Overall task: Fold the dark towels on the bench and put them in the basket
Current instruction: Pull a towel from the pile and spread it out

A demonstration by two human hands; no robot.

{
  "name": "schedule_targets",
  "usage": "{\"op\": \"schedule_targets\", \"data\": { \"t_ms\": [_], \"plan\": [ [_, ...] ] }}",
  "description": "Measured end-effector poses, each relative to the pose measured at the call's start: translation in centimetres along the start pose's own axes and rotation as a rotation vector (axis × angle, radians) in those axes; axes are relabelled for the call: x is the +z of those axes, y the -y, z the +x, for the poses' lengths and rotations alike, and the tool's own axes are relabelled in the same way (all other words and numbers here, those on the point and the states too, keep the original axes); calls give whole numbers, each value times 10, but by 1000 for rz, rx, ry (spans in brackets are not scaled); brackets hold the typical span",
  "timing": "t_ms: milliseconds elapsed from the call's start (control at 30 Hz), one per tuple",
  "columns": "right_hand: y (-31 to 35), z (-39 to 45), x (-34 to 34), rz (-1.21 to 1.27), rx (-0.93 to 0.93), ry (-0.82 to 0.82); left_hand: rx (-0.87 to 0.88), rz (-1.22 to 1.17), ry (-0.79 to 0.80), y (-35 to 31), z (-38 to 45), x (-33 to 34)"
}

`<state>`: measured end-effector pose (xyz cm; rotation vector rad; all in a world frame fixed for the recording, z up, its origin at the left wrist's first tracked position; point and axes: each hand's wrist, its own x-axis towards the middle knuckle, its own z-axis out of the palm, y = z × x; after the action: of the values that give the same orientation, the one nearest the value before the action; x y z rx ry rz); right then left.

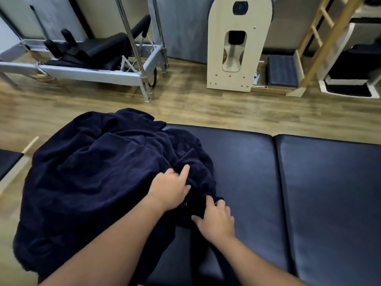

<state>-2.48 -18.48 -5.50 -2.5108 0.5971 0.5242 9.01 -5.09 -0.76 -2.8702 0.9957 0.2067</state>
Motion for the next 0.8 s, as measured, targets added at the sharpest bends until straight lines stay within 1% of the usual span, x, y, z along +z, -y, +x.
{"op": "schedule_targets", "data": {
  "t_ms": [33,100,167,233,300,367,433,467,567,600,667,733,800],
  "plan": [
    [3,2,2,-50,5,-33,-37,14,62,0,5,1],
    [7,5,3,-105,-22,-70,-126,-37,165,3,10,5],
    [6,8,2,-55,-45,-74,-211,-141,244,12,16,13],
    [2,6,0,39,-38,-51,-252,-192,329,24,24,20],
    [-2,-1,0,114,11,-49,-200,-178,415,30,36,20],
    [-5,-10,1,126,79,-82,-108,-165,419,26,49,14],
    [-8,-20,2,100,143,-128,-18,-158,366,16,59,1],
    [-9,-24,1,86,177,-152,30,-159,305,11,64,-8],
    [-17,-41,-11,19,286,-248,136,-182,9,-1,80,-45],
    [-21,-49,-20,-11,356,-298,151,-194,-87,-4,87,-57],
    [-34,-64,-39,-16,558,-415,152,-233,-232,-6,100,-75],
    [-54,-81,-53,43,738,-511,173,-216,-293,-8,108,-79],
    [-72,-97,-53,85,857,-547,238,-82,-277,-11,108,-71]
  ]
}}
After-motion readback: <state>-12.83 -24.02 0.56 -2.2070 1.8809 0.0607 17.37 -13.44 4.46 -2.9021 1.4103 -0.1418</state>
